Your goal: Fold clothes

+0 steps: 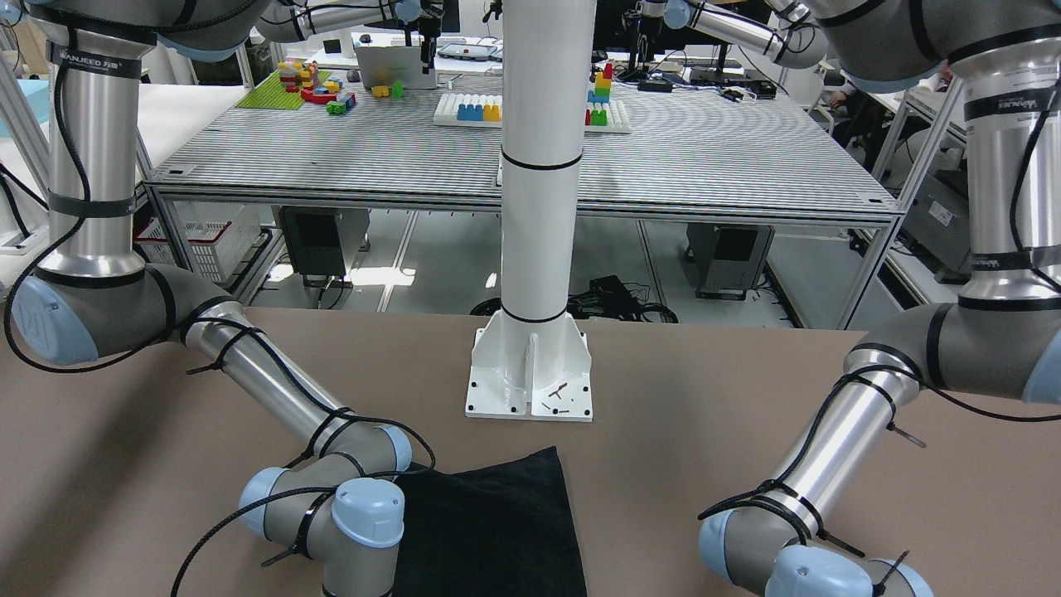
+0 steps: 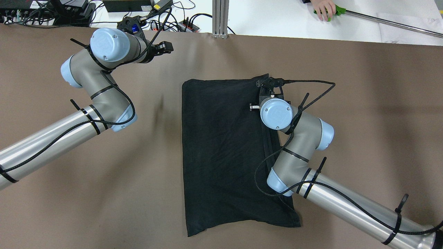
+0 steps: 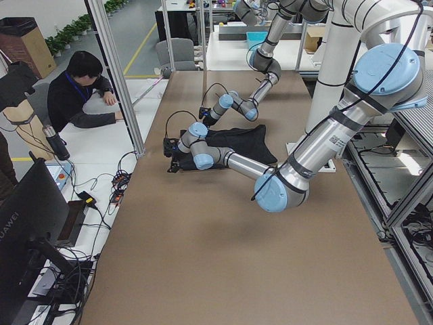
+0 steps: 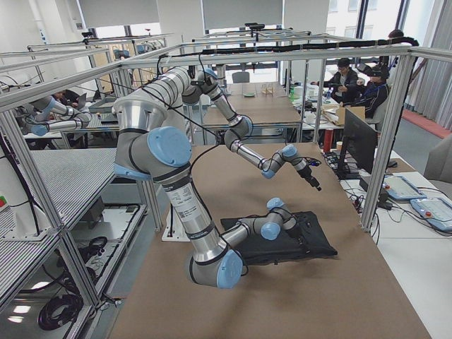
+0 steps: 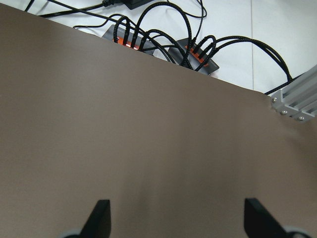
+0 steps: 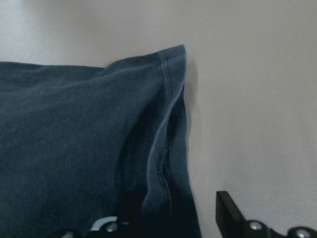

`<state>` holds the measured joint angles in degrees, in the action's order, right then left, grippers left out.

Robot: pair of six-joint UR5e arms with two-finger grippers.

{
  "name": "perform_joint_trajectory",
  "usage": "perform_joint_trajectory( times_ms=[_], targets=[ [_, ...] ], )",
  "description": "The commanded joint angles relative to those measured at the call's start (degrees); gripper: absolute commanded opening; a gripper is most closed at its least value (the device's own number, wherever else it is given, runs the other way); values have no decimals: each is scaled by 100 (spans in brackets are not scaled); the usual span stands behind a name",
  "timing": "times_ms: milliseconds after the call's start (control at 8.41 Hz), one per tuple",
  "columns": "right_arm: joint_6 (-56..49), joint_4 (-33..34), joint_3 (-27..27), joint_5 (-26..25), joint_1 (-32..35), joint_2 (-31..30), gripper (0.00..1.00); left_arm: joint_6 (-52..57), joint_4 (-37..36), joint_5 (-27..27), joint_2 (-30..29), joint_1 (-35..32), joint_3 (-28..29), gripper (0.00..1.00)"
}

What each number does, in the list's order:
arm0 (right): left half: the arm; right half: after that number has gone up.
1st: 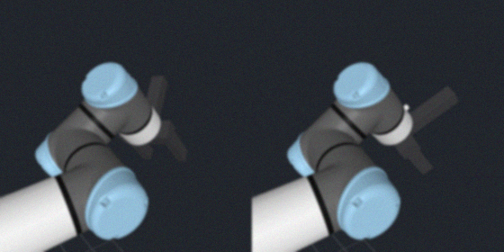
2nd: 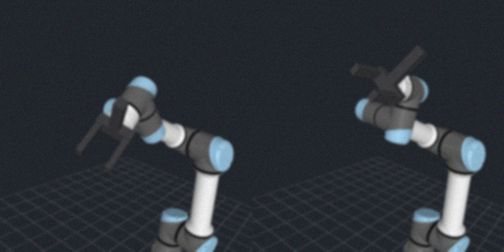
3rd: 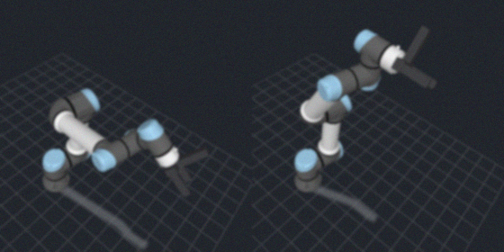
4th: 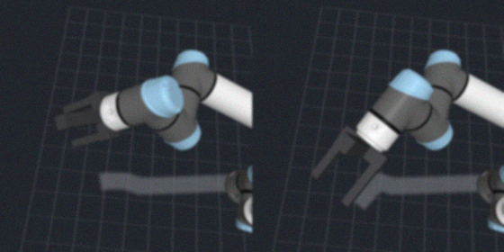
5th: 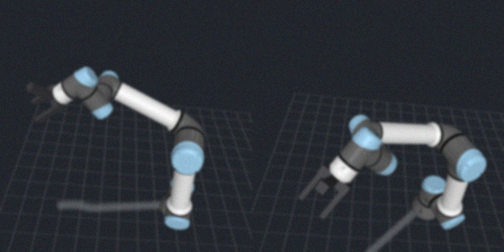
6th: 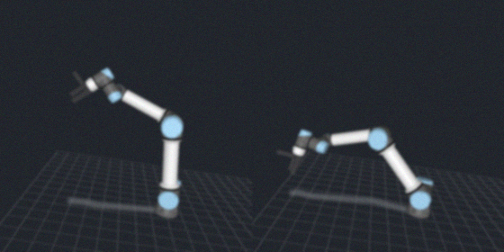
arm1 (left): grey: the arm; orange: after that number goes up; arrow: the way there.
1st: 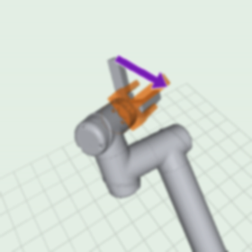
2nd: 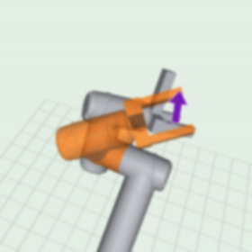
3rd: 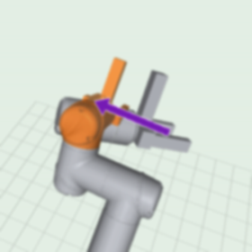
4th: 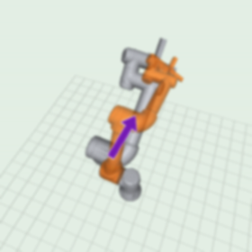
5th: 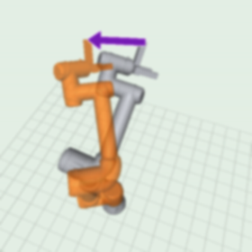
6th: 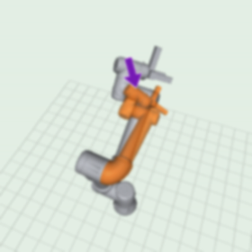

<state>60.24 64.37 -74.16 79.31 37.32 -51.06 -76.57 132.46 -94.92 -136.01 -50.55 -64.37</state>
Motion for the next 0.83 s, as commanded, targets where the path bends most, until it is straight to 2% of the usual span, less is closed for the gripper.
perform_joint_trajectory(
  times_ms=[0,357,476,595,714],
  targets=[
    [-852,-30,33,66,362,-18,32,2,-1,0,-13,1,3,95],
    [-1067,-528,-19,329,452,-536,34,-7,-1,9,-57,1,3,95],
    [-1024,-505,-237,957,556,-485,37,2,-1,9,-57,-7,3,95],
    [-902,-270,-553,1363,592,-371,52,-7,-1,9,-65,1,3,95],
    [-492,133,-634,1367,566,-161,77,-7,-1,9,-66,1,3,95]
  ],
)
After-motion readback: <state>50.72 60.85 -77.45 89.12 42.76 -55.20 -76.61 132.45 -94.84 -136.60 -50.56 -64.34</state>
